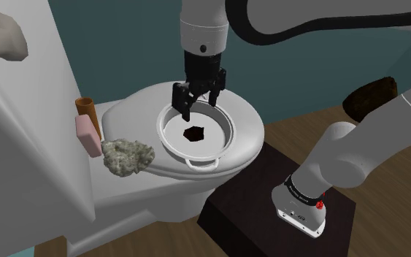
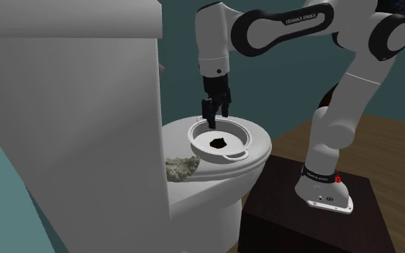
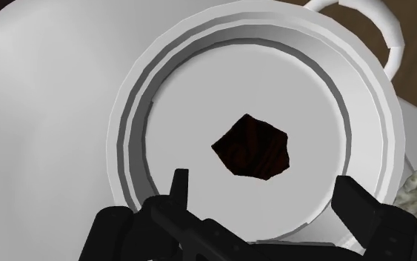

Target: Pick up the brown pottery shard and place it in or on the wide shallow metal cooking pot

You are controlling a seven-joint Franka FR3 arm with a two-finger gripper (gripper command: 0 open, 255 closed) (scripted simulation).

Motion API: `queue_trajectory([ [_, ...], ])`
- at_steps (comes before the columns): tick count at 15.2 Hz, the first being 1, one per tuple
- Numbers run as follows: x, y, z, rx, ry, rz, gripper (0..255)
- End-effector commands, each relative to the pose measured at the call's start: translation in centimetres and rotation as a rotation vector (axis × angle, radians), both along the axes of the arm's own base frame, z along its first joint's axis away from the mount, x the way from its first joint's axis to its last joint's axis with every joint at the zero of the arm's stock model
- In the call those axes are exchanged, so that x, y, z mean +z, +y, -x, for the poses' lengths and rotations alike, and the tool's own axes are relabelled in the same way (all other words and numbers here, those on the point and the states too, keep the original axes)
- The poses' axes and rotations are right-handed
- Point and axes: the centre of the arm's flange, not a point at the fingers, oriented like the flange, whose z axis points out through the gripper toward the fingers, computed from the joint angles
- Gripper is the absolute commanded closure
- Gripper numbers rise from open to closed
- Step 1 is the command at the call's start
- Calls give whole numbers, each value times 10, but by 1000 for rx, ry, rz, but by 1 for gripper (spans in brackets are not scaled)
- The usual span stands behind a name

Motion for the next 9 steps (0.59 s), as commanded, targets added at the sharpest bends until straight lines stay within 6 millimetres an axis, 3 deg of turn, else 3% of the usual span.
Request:
queue_trajectory([
  [1,20,3,-1,0,0,0,0],
  [3,43,6,-3,0,0,0,0],
  [9,43,6,-3,0,0,0,0],
])
